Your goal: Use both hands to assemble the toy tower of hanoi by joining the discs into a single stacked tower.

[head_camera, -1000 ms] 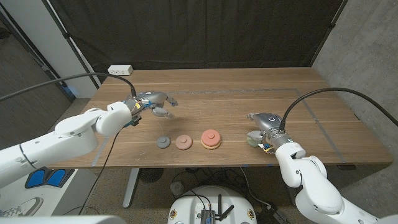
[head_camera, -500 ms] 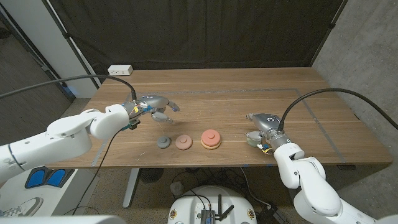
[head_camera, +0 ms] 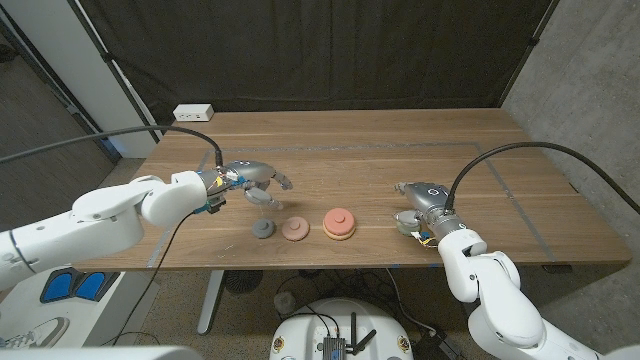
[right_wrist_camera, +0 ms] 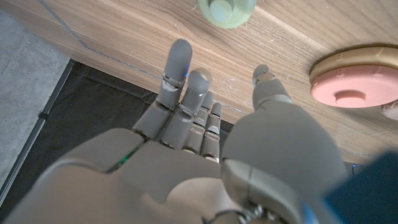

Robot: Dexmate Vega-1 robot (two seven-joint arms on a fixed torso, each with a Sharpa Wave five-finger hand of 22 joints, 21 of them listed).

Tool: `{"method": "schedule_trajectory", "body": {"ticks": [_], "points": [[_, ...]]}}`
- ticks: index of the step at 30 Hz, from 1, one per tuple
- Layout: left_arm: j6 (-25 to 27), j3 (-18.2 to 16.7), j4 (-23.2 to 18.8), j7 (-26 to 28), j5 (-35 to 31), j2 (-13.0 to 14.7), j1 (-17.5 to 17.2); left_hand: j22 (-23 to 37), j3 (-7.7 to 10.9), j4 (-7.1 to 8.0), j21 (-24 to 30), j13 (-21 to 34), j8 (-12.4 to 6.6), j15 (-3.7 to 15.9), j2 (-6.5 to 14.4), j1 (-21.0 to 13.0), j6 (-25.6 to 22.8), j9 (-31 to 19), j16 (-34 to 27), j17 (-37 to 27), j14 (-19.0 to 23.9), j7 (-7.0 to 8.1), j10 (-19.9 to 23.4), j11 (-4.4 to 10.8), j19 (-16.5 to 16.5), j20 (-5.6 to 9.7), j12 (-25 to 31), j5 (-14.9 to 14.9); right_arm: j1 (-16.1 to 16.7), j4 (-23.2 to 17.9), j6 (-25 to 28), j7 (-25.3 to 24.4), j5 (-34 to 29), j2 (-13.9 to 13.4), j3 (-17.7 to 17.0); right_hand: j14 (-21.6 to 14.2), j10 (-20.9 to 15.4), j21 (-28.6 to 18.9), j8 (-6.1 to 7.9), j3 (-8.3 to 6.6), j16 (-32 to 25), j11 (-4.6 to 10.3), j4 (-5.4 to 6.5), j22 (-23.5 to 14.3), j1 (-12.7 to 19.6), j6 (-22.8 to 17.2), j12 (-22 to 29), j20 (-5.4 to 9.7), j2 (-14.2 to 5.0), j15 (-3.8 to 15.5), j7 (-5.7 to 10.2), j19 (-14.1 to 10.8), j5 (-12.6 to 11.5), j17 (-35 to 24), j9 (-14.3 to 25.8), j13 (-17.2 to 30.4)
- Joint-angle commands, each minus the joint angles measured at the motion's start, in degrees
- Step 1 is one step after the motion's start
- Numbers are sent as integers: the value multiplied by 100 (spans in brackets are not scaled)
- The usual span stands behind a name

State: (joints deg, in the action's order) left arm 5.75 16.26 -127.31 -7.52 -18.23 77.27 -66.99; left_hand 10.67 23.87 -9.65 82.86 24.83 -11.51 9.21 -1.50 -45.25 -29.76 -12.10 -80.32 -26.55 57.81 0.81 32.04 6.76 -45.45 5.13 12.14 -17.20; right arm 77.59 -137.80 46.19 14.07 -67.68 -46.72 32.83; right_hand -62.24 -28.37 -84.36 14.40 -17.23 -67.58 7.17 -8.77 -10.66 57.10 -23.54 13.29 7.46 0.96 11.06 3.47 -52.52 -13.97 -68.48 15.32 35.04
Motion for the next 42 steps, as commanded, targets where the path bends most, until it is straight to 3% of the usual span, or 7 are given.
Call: {"method": "schedule_trajectory", "body": {"ticks": [1, 11, 22, 24, 27, 42], "points": [[-294, 169, 44, -522, -130, 44, 206, 19, 50, -20, 30, 22, -2, 334, -30, -26, -8, -13, -27, -10, -9, 16, 22, 20, 13, 674, 16, -2, -54, 55, -30, 135, -101, 96, 8, -2, -41, -25, -6, -43, -25, -20, 5, 2, -17, -36, -5, 479, -55, 156, -4, 18, 12, -33, 9, 27], [-368, 287, -7, -903, -346, 36, 368, 21, -35, -15, -11, 3, 116, 328, -254, -78, 434, 2, 9, 67, -185, -32, -507, -58, 175, 649, -147, 27, -47, 62, -64, 188, -146, 116, -26, 10, -90, -34, -3, -50, -2, -4, 12, 1, -32, -63, -1, 479, -83, 157, -12, 19, 11, -8, 11, 50], [-539, 518, 60, -1389, -589, -162, 683, 8, -178, 41, -83, -71, 152, 325, -398, 22, 1165, 28, 50, 145, -401, -278, -1226, -409, 363, 558, -200, 120, -14, 57, -101, 224, -132, 120, -67, 25, -102, -39, -14, -59, 18, -23, 6, 2, -32, -55, -12, 480, -99, 157, -12, 25, 7, 10, 14, 70], [-500, 601, 71, -1574, -654, -251, 795, 0, -192, 39, -91, -88, 160, 325, -421, 27, 1287, 35, 49, 152, -409, -328, -1289, -422, 340, 577, -190, 128, -11, 55, -82, 244, -165, 131, -63, 6, -104, -40, -13, -61, -2, -15, 3, 2, -31, -60, -15, 480, -100, 157, -15, 26, 6, -10, 14, 73], [-514, 637, 88, -1624, -725, -296, 837, 24, -200, 13, 41, -147, 104, 325, -412, -66, 1373, 51, -92, 82, -213, -340, -1348, -487, 8, 666, -141, 144, -2, 53, -89, 246, -177, 135, -69, 33, -107, -41, -18, -63, 28, -20, 3, 2, -32, -55, -19, 480, -106, 158, -5, 28, 5, 20, 15, 79], [-759, 772, 258, -1695, -991, -512, 990, 23, -238, 3, 47, -197, 37, 325, -478, -129, 1339, 57, -117, 99, -184, -329, -1351, -447, 2, 680, -97, 173, 13, 51, -96, 332, -308, 230, -64, 37, -120, -45, -7, -69, 36, -18, 0, 4, -43, -101, -45, 478, -114, 158, -32, 49, 3, 21, 29, 91]]}}
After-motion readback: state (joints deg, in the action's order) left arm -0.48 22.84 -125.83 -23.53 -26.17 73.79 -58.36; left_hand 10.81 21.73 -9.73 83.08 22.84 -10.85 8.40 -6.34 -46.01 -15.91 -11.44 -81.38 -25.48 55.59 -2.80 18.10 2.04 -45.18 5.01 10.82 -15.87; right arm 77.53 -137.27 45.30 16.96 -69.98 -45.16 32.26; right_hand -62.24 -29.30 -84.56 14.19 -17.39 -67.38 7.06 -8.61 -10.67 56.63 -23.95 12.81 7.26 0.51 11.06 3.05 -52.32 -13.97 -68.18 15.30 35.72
